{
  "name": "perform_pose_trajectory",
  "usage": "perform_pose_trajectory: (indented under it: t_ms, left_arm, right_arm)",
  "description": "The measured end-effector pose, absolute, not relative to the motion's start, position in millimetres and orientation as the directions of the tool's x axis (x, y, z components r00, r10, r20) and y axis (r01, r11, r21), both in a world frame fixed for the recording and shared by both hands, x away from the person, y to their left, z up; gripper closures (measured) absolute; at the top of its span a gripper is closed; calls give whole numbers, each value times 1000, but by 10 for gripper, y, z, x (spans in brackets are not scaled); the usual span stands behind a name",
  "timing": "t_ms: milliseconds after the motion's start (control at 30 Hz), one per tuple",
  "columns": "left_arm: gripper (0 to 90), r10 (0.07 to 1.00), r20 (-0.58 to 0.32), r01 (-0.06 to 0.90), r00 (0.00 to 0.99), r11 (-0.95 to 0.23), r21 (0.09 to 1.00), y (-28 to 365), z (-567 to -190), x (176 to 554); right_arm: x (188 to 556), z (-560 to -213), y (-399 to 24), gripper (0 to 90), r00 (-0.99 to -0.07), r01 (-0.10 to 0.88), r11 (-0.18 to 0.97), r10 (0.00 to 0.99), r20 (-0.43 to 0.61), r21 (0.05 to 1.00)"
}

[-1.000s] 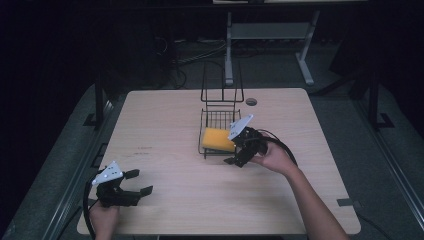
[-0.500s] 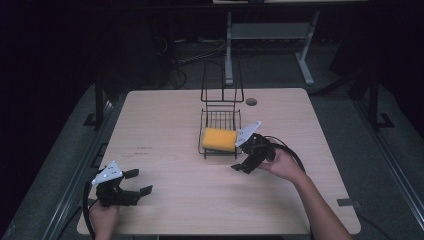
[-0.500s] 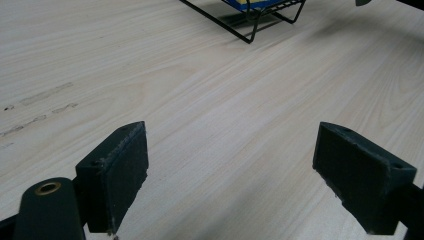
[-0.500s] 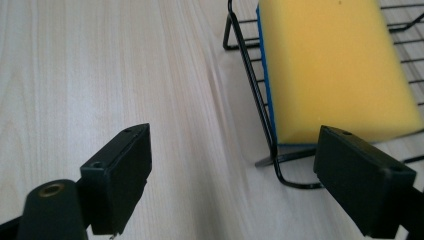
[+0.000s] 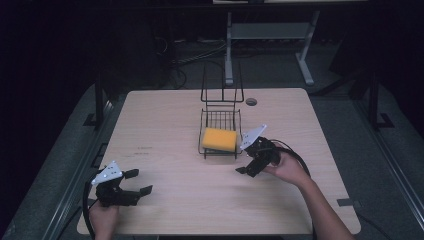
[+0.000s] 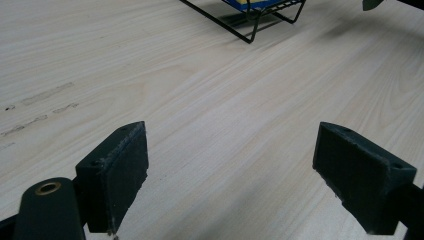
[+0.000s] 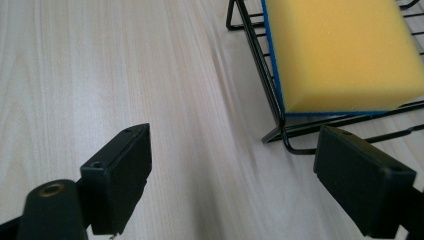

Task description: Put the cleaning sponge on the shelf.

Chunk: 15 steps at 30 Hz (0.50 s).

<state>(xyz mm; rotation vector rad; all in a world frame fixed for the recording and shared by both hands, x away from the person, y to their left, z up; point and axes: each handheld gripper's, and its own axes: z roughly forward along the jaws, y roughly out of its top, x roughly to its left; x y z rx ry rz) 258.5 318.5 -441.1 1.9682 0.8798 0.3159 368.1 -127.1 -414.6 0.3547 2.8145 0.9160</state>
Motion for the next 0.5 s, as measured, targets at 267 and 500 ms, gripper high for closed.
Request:
perform_pose_trajectory:
  t_ms: [267,500]
  left_arm:
    - [141,696,-126,454,707,-311,835,3200,-4404,2575]
    - [141,693,-124,453,710,-314,834,3188,-4405,2578]
  right_arm:
    - [3622,-4175,-1310,153,-958,180,778,277,-73,601]
    - [3553,-4193,-1355,153,-959,181,776,275,-66,605]
